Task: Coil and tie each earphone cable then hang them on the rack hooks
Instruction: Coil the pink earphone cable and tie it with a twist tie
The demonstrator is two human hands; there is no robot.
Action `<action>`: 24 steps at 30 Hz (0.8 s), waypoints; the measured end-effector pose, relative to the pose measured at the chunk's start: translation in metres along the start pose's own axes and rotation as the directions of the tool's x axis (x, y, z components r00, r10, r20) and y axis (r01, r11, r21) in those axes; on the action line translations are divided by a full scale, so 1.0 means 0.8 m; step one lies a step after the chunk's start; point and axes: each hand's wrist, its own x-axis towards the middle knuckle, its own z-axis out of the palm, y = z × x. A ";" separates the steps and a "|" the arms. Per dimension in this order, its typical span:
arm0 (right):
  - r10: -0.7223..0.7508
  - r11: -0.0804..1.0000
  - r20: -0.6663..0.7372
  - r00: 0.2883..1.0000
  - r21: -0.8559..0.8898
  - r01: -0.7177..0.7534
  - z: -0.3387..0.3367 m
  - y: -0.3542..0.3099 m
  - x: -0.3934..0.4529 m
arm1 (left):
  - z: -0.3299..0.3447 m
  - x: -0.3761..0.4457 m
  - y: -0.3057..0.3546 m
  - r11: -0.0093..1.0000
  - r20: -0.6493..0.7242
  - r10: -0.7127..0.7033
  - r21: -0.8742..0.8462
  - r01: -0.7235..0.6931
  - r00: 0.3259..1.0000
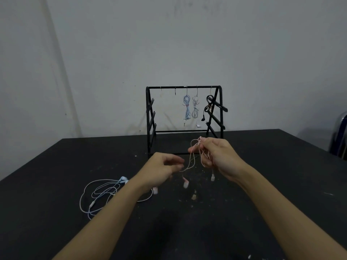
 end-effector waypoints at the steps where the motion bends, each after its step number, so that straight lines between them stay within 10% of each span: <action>1: -0.001 1.000 0.001 1.000 -0.019 0.001 -0.001 0.000 0.001 | 0.003 -0.003 0.002 0.996 0.026 -0.040 -0.076 0.042 0.999; 6: 0.008 0.999 0.008 1.000 -0.043 -0.008 0.001 -0.004 -0.002 | 0.025 -0.010 -0.004 0.918 0.250 -0.146 -0.326 0.225 0.957; 14: 0.012 0.992 0.100 0.995 -0.124 0.001 -0.008 -0.024 -0.002 | 0.024 0.007 -0.007 0.925 0.009 0.018 0.379 -0.020 1.000; 19: 0.001 0.999 0.214 0.977 -0.045 0.009 -0.014 -0.036 0.001 | 0.019 0.017 0.028 0.956 0.071 0.135 -0.272 -0.111 0.988; 24: 0.006 0.997 0.231 0.973 -0.076 0.012 -0.021 -0.045 -0.002 | -0.009 0.018 0.035 0.975 0.171 0.179 -0.164 -0.151 0.969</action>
